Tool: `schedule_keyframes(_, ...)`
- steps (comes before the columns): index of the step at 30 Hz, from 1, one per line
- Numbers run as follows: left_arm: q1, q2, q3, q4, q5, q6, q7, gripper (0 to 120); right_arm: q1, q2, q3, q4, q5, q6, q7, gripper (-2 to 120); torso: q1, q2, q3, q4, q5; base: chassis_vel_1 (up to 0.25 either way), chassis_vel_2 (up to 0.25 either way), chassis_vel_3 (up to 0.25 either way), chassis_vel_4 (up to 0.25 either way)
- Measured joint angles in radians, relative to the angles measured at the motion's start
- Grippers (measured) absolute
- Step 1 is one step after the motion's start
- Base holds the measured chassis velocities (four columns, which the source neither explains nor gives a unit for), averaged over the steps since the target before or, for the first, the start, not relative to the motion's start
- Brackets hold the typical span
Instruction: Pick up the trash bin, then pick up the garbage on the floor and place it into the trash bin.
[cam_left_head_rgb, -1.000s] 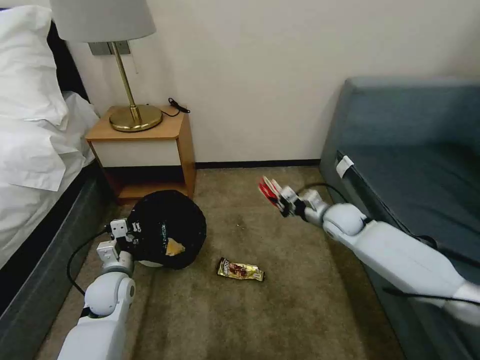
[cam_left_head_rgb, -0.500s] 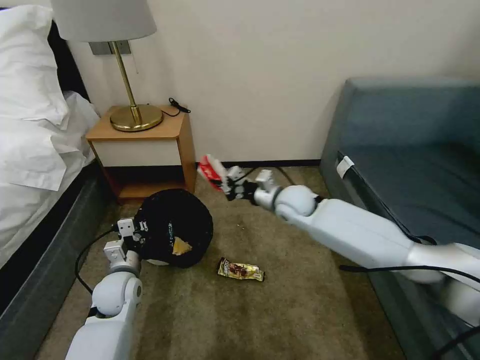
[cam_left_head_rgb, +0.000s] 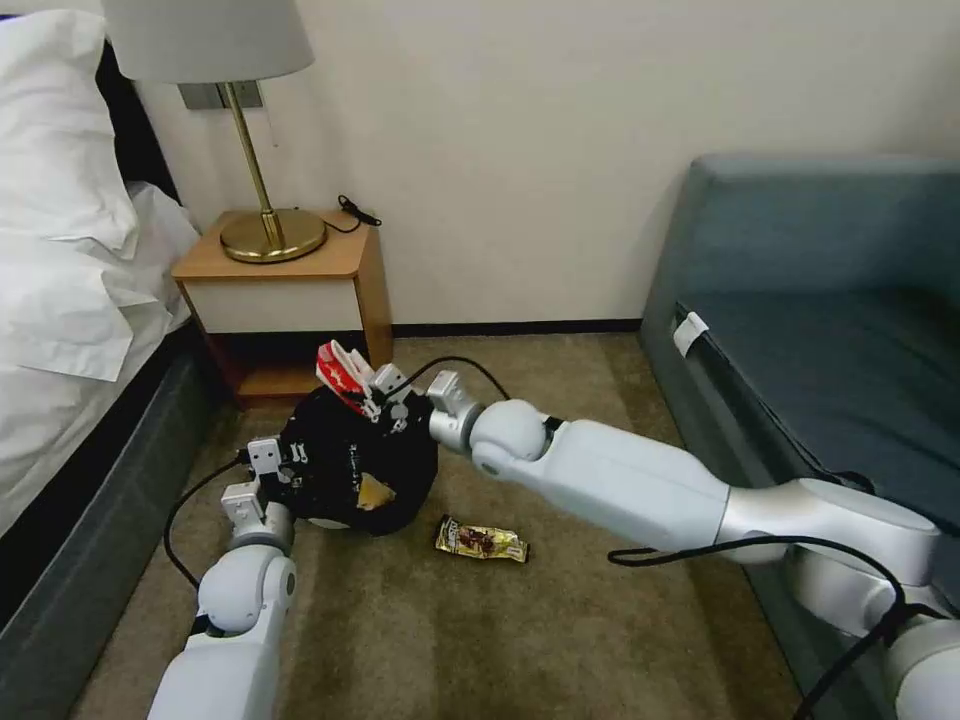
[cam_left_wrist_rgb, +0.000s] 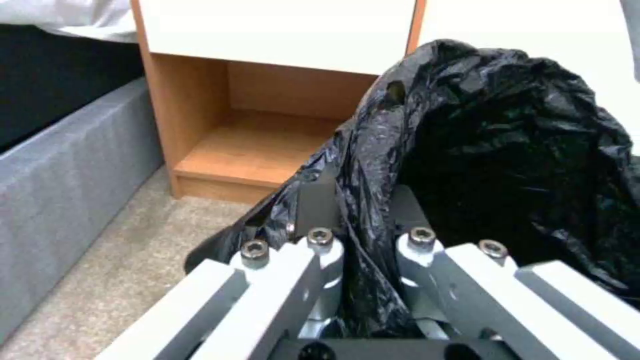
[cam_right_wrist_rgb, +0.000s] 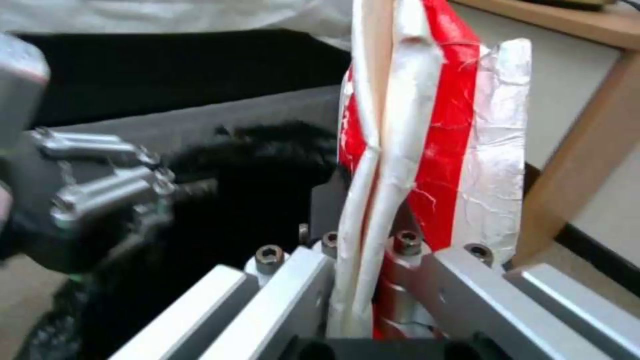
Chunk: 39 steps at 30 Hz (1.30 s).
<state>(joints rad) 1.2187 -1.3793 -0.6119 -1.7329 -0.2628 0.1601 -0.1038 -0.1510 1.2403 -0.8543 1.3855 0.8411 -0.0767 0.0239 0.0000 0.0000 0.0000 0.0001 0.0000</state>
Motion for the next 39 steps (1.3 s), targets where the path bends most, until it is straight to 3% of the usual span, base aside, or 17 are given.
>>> schedule_keyframes(3, 0.002, -0.002, 0.0, -0.003, 0.0, 0.0, 0.0, 4, -0.012, -0.004, -0.001, 0.011, -0.001, -0.013, 0.037, 4, 0.0, 0.0, 0.0, -0.0001, 0.0, 0.0, 0.0, 0.0, 0.0)
schedule_keyframes(15, 0.006, -0.023, 0.004, -0.009, 0.016, 0.0, -0.001, 4, -0.026, -0.061, 0.0, 0.082, 0.023, -0.055, 0.076, 53, 0.0, 0.0, 0.0, -0.0002, 0.0, 0.0, 0.0, 0.0, 0.0)
schedule_keyframes(21, 0.005, -0.026, 0.001, -0.009, 0.017, 0.0, -0.001, 4, -0.036, -0.091, 0.001, 0.12, 0.031, -0.068, 0.097, 73, 0.0, 0.0, 0.0, -0.0003, 0.0001, 0.0, 0.0, 0.0, 0.0)
schedule_keyframes(23, 0.005, -0.026, 0.0, -0.009, 0.017, 0.0, -0.002, 4, -0.038, -0.092, 0.001, 0.123, 0.033, -0.068, 0.101, 74, 0.0, 0.0, 0.0, -0.0003, 0.0001, 0.0, 0.0, 0.0, 0.0)
schedule_keyframes(24, 0.003, -0.028, 0.0, -0.007, 0.017, -0.001, -0.003, 4, -0.042, -0.092, 0.001, 0.133, 0.035, -0.07, 0.117, 85, 0.0, 0.0, 0.0, -0.0001, 0.0002, 0.0, 0.0, 0.0, 0.0)
schedule_keyframes(27, 0.002, -0.03, 0.001, -0.006, 0.018, -0.001, -0.003, 4, -0.043, -0.093, 0.009, 0.14, 0.039, -0.071, 0.132, 94, 0.0, 0.0, 0.0, 0.0, 0.0001, 0.0, 0.0, 0.0, 0.0)
schedule_keyframes(32, 0.0, -0.028, 0.001, -0.005, 0.019, -0.001, -0.003, 4, -0.042, -0.124, 0.045, 0.148, 0.057, -0.083, 0.151, 99, 0.0, 0.0, 0.0, 0.0001, 0.0001, 0.0, 0.0, 0.0, 0.0)
schedule_keyframes(39, 0.001, 0.003, -0.013, -0.022, -0.004, 0.001, -0.009, 4, -0.073, -0.262, 0.143, 0.189, 0.108, -0.183, 0.19, 100, 0.0, 0.0, 0.0, -0.0002, 0.0001, 0.0, 0.0, 0.0, 0.0)
